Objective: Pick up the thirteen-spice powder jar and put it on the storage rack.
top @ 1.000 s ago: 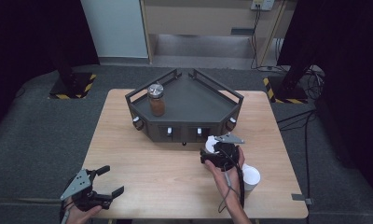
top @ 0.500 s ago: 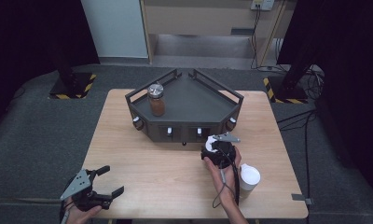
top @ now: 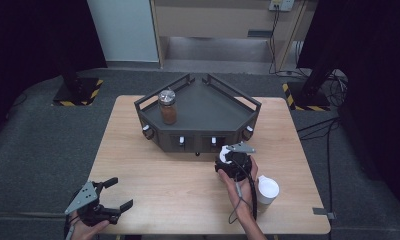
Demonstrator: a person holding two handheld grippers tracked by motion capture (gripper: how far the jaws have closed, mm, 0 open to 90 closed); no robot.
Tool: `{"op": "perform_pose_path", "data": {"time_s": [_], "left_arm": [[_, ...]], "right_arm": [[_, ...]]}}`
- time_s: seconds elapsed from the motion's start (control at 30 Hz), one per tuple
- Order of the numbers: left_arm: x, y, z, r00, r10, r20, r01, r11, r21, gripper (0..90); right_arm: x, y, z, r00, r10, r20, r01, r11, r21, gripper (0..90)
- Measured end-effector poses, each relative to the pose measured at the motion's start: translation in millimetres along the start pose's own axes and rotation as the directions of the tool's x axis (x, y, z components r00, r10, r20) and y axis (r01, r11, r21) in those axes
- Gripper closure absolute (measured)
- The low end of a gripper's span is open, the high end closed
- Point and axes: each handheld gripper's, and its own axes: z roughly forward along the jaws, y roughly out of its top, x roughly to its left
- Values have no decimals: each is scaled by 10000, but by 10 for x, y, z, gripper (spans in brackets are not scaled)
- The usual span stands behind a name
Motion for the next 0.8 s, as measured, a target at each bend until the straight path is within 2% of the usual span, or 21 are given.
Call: {"op": "perform_pose_path", "data": {"time_s": [0.17, 0.3, 0.47, 0.6, 0.8], "left_arm": [[-1, 2, 1, 10000, 10, 4, -10, 10000, 16, 17], [0, 1, -1, 10000, -6, 3, 6, 10000, 7, 17], [-1, 3, 1, 10000, 5, 3, -5, 10000, 26, 16], [-1, 2, 0, 10000, -1, 2, 1, 10000, 19, 17], [-1, 3, 1, 10000, 0, 3, 0, 10000, 27, 17]], "right_arm": [[-44, 68, -72, 9992, -145, -382, 145, 9999, -20, 304], [-97, 131, -110, 9957, -444, -814, 451, 9990, 72, 304], [-181, 212, -146, 9864, -789, -1441, 811, 9967, 92, 304], [-219, 285, -182, 9793, -1137, -1677, 1144, 9934, -50, 305], [-308, 391, -235, 9667, -1411, -2135, 1407, 9899, -168, 305]]}}
